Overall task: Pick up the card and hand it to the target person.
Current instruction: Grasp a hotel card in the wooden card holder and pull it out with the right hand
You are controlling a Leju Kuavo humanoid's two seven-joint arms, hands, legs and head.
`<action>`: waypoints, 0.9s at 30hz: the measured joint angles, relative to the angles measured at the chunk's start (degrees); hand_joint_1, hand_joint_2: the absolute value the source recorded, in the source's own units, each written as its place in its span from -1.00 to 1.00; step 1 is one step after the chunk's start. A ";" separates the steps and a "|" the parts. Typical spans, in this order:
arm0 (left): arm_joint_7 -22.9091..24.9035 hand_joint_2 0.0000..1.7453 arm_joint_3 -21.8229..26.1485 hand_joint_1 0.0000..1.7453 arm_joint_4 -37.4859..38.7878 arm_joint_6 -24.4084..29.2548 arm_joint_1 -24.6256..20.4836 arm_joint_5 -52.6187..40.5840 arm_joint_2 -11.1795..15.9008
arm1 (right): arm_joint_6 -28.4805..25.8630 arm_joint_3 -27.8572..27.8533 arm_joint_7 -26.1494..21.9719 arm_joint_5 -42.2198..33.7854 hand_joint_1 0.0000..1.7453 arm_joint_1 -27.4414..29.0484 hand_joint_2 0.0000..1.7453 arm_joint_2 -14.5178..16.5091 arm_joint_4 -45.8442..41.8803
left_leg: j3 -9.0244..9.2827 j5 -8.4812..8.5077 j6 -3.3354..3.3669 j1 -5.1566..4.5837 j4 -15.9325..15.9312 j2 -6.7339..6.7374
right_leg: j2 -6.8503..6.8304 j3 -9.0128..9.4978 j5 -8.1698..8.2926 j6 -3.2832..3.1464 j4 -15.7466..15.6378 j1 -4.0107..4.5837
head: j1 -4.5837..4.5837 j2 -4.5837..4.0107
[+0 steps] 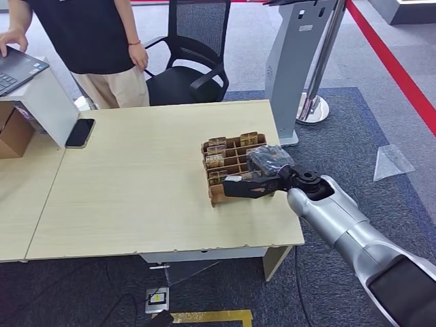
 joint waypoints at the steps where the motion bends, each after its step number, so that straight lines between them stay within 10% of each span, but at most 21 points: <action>1: -0.03 1.00 -0.01 -1.00 0.01 0.03 0.00 0.13 0.01 | 0.27 0.27 -0.13 0.01 1.00 -0.24 1.00 -0.11 -0.05 | 0.00 0.00 0.00 0.00 0.00 0.00 | 0.00 0.00 0.00 0.00 0.00 0.00 | 0.00 0.00; 27: -0.42 1.00 -0.05 -1.00 0.17 0.64 0.37 1.24 0.32 | 1.56 5.63 6.44 5.28 1.00 -6.15 1.00 -0.89 -5.11 | -0.04 0.00 0.00 0.00 0.01 0.00 | 0.00 -0.03 0.01 0.01 0.01 0.00 | 0.00 0.00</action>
